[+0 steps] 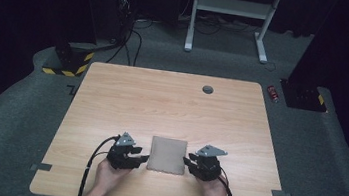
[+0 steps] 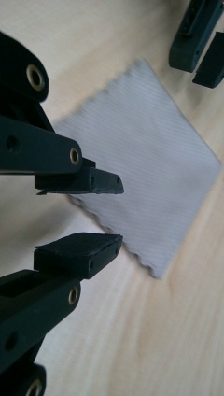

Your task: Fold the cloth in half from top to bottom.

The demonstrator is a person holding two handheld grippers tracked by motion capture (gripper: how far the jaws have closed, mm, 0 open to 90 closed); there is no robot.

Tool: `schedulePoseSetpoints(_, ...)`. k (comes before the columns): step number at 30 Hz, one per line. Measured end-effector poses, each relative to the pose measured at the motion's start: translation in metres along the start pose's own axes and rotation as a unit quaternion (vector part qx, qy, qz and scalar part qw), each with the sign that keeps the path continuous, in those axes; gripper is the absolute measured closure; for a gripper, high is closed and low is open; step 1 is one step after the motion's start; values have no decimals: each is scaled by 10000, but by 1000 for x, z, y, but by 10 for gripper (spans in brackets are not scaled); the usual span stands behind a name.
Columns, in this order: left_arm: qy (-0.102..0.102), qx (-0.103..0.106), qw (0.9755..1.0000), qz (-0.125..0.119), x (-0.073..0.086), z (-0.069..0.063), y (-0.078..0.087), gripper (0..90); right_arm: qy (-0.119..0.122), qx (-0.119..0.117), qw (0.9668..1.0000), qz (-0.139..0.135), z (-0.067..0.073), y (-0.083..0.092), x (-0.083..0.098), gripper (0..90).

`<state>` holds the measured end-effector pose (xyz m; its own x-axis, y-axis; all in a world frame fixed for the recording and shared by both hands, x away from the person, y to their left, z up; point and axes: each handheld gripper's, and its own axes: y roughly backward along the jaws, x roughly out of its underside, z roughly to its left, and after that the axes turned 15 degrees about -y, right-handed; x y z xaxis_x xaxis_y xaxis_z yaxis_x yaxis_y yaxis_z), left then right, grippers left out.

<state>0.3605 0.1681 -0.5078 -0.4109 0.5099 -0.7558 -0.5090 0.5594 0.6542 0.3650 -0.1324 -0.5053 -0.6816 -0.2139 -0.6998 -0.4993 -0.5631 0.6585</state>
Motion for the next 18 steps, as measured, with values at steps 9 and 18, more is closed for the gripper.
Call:
schedulePoseSetpoints(9,138,-321,9993,154,-29,22,-33,483,-402,286,9987,-96,-14,-33,-35,671)
schedulePoseSetpoints(18,80,-416,9982,434,-35,32,-52,543,-508,375,9979,105,-25,-53,-41,710)
